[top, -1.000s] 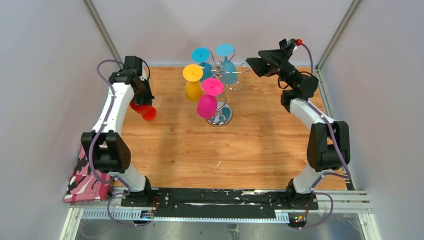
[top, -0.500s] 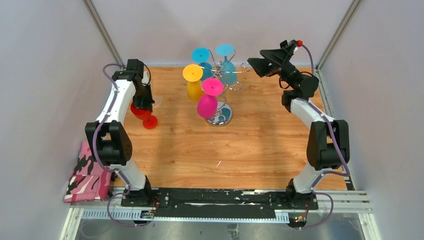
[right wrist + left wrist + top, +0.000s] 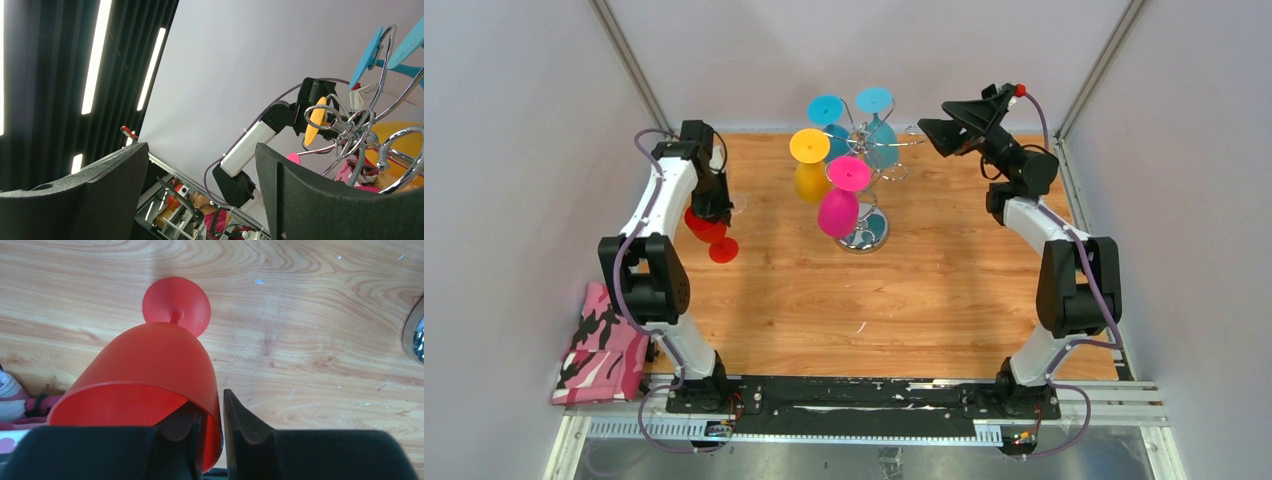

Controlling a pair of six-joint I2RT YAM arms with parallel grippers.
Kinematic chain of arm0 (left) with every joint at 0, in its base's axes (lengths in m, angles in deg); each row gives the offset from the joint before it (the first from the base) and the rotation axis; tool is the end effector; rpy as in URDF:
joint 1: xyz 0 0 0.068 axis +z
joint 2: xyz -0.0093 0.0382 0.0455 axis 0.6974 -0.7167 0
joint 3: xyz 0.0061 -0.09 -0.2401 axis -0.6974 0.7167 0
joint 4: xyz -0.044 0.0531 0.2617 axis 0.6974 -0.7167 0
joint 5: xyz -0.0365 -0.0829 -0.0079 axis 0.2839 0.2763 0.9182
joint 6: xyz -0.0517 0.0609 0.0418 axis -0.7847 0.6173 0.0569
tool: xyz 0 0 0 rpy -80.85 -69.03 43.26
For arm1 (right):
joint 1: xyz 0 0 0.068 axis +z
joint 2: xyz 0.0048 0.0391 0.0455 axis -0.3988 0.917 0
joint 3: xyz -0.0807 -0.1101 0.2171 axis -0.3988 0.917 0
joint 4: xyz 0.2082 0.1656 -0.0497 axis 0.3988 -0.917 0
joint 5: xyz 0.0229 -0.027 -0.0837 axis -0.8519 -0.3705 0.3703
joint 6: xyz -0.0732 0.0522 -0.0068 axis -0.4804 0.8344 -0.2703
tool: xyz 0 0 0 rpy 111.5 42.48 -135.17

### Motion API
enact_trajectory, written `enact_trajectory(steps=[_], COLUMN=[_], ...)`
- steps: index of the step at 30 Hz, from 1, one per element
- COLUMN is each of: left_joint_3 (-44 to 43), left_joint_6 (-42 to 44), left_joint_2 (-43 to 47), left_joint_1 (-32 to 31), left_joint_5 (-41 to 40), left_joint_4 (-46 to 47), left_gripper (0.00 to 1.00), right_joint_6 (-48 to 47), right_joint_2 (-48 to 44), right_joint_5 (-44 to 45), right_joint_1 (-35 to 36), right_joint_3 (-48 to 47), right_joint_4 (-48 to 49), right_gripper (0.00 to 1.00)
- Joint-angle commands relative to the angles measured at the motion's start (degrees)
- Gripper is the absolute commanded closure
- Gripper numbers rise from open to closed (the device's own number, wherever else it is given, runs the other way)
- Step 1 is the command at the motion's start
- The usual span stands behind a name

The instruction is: Take the wine glass off the wine glass rack

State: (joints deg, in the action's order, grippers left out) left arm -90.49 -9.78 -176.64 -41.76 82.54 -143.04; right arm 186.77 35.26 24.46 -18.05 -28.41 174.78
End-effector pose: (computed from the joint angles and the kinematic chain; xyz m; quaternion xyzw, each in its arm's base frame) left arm 0.3718 0.0147 0.2213 -0.1248 0.9805 -0.0198 0.1507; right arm 0.3616 0.0953 0.3846 0.0083 0.4747 0.8289 0.2960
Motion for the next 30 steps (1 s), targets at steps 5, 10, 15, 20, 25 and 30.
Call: enact_trajectory(steps=[5,10,15,20,25,30], left_joint_3=[-6.9,-10.7,-16.6,-23.5,-23.2,-8.4], left_joint_6=[0.5,0.6,-0.7,-2.4,-3.2,-6.0], left_joint_2=[1.1,1.0,4.4,10.6,19.1,32.2], left_joint_1=[0.4,0.4,0.4,0.2,-3.3,-10.0], left_joint_5=[-0.7,-0.7,-0.6,-3.4,-2.2,1.6], left_joint_4=[-1.2,-1.6,-1.6,-1.3,2.7,16.9], left_gripper=[0.69,0.66,0.66,0.62,0.6,0.56], right_joint_6=[-0.6,-1.1,-7.5,-22.8,-39.4,-47.9], right_joint_2=[0.1,0.8,-0.2,-3.3,-5.2,-2.4], right_joint_5=[-1.3,-2.1,-5.2,-8.5,-7.4,-5.5], right_joint_1=[-0.9,-1.1,-2.2,-2.7,-2.8,-2.8], right_joint_3=[-0.1,-0.3,-1.4,-3.4,-10.1,-18.4], right_joint_4=[3.9,3.8,-4.4,-21.9,-44.3,-56.8], right_gripper=[0.17,0.17,0.18,0.19,0.22,0.27])
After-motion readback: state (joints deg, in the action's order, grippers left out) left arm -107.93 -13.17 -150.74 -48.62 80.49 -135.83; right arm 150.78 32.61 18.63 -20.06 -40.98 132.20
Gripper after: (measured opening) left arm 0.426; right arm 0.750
